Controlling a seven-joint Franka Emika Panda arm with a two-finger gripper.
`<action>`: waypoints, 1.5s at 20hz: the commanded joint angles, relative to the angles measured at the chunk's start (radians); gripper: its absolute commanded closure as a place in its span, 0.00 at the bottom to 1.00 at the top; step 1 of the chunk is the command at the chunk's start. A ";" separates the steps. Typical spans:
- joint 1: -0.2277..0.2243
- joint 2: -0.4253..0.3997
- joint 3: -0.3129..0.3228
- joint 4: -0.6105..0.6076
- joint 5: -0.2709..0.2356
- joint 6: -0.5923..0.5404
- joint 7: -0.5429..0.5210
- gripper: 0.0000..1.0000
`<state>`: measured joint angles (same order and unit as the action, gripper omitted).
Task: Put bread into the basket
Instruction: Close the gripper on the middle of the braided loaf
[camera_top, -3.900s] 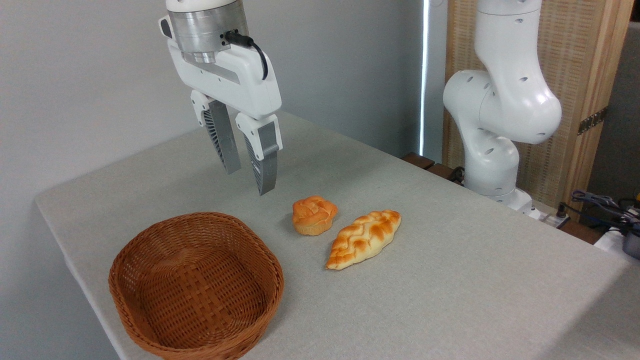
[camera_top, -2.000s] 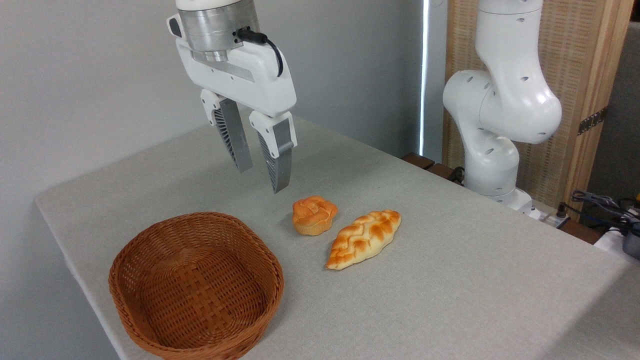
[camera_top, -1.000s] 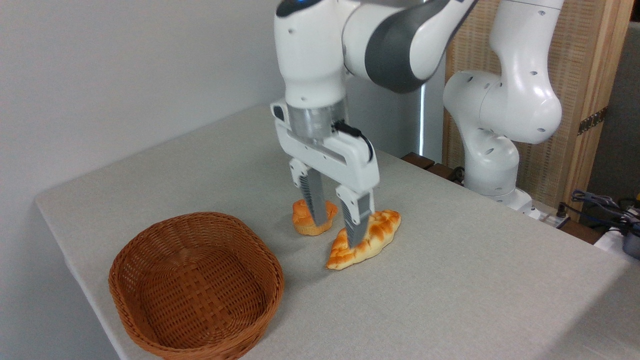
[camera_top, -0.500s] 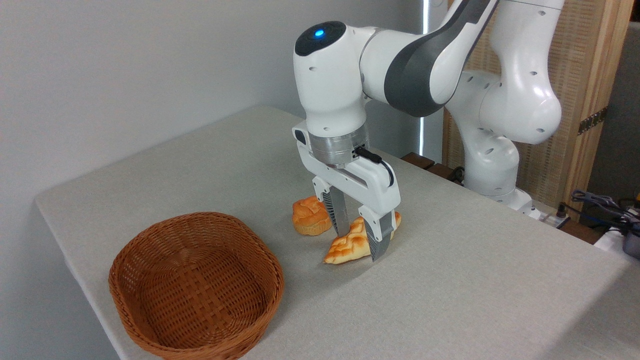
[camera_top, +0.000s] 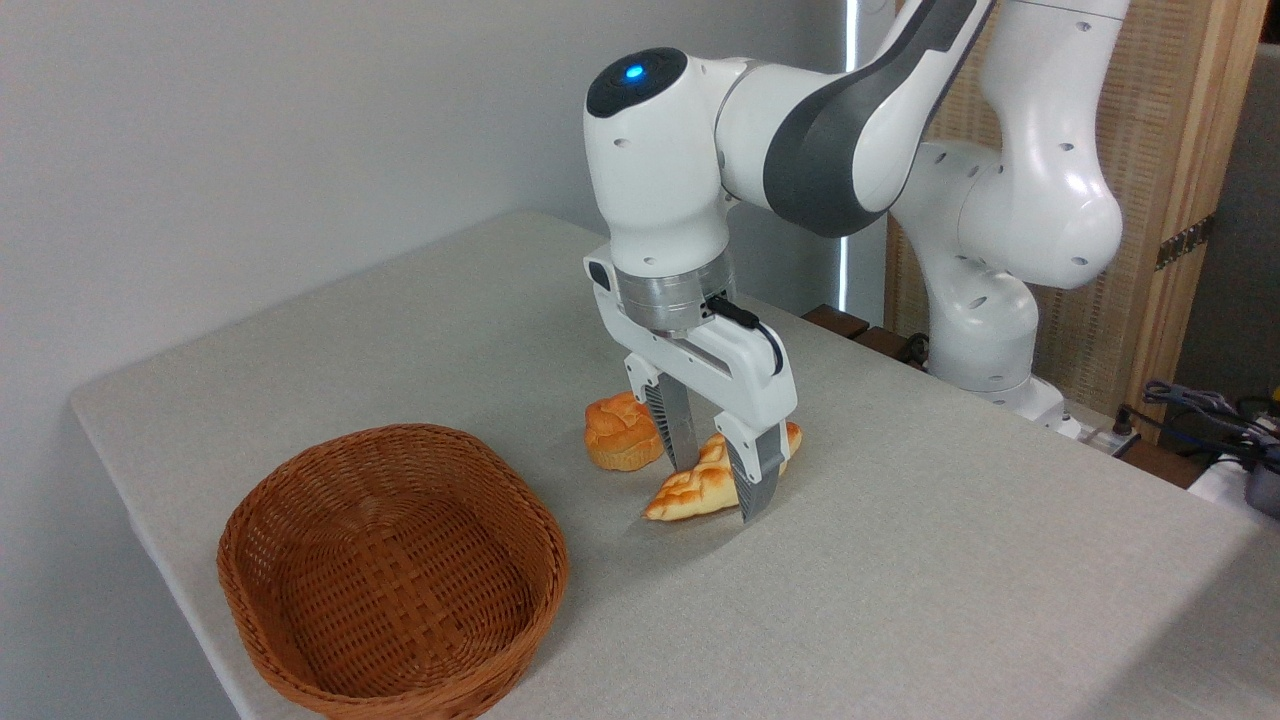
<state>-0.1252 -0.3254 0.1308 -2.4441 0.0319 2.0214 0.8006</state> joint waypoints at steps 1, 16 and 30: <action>-0.028 0.003 0.018 -0.019 -0.026 0.010 0.000 0.63; -0.053 0.023 0.032 -0.015 -0.026 0.014 0.006 0.87; -0.053 0.032 0.036 0.138 -0.036 0.000 0.022 0.89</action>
<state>-0.1663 -0.3104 0.1445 -2.4058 0.0190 2.0232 0.8013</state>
